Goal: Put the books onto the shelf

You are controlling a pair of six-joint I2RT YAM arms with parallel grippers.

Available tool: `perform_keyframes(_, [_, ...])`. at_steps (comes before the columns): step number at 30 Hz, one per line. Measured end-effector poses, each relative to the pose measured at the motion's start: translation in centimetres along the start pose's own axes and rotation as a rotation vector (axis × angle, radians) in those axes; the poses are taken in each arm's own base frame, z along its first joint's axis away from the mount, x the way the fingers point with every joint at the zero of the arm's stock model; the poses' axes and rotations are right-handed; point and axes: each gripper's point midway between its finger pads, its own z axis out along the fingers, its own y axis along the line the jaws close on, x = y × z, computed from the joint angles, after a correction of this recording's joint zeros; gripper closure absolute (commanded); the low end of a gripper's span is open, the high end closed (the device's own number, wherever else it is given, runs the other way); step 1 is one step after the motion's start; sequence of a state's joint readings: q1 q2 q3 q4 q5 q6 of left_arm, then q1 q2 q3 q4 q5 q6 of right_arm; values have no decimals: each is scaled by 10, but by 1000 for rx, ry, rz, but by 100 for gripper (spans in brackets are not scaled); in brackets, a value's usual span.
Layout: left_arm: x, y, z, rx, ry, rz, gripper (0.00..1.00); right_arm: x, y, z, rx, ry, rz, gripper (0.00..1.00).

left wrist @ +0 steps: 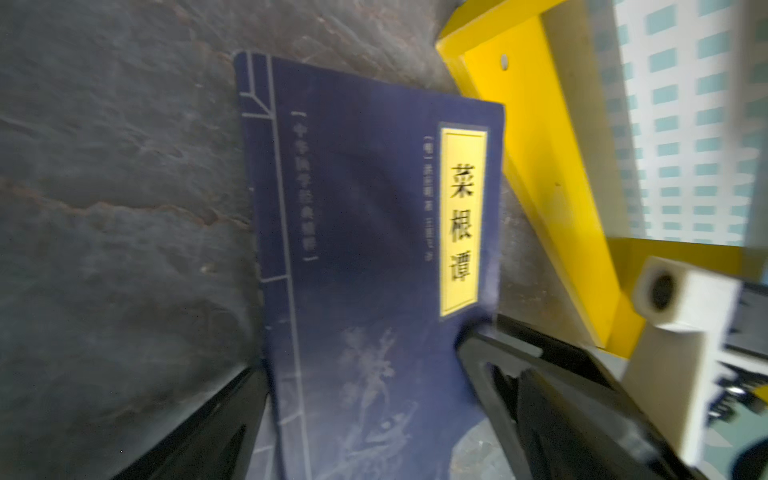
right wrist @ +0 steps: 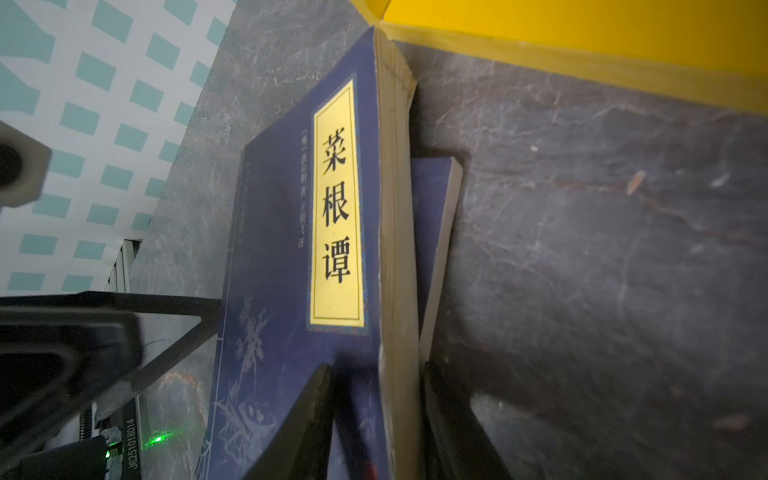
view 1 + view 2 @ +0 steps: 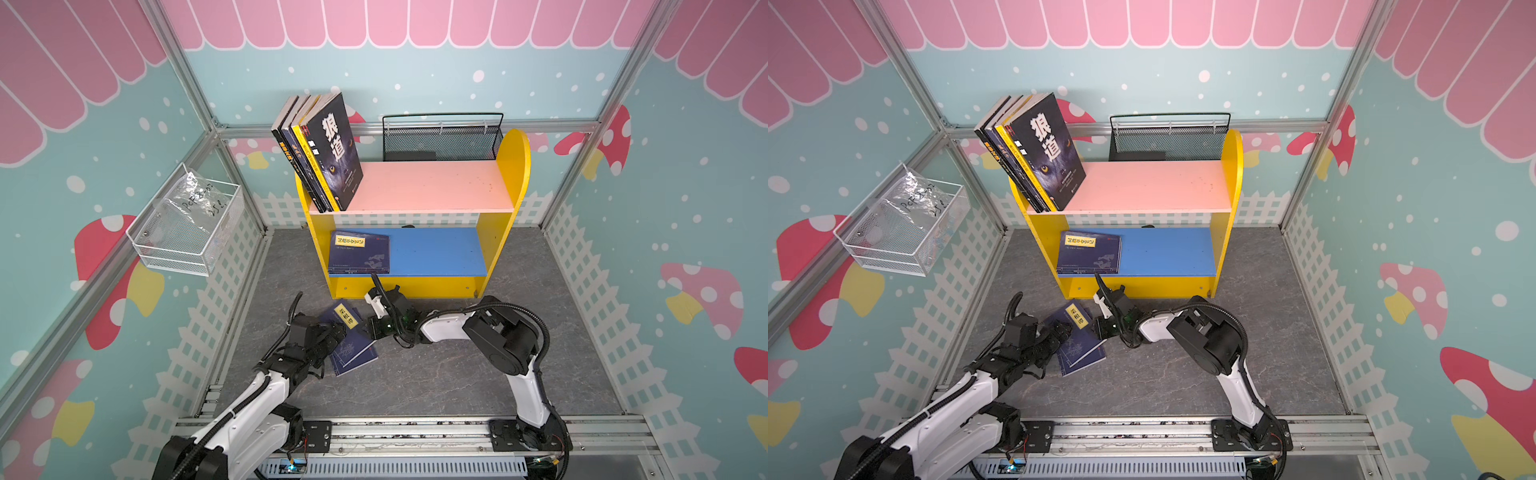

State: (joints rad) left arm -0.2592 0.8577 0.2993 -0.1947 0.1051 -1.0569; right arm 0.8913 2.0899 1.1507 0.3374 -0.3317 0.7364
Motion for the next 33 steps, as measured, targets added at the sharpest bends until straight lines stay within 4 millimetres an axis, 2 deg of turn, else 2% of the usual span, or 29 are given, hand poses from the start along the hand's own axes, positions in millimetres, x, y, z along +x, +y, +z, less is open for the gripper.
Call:
perform_keyframes(6, [-4, -31, -23, 158, -30, -7, 3, 4, 3, -4, -5, 10, -2, 66])
perform_keyframes(10, [-4, -35, -26, 182, -29, -13, 5, 5, 7, -6, -10, 20, -10, 67])
perform_keyframes(13, [0, -23, -23, 128, -16, -21, 4, 4, 10, -9, -10, 19, -16, 70])
perform_keyframes(18, [8, 20, -17, -63, 1, -24, 2, -1, 15, -14, -12, 9, -30, 73])
perform_keyframes(20, [10, 31, -14, -114, 12, -20, 3, -1, 17, -15, -17, 10, -33, 78])
perform_keyframes(23, [13, 44, -9, -171, 22, -14, 3, 0, 19, -16, -23, 15, -30, 79])
perform_keyframes(25, [11, 43, -8, -168, 15, -3, 2, 1, 20, -16, -30, 20, -30, 79])
perform_keyframes(27, [10, 40, -7, -154, 11, 10, 3, 2, 24, -17, -40, 25, -31, 84])
perform_keyframes(33, [13, 31, -3, -91, 25, 28, 3, 14, 42, -14, -79, 59, -31, 84])
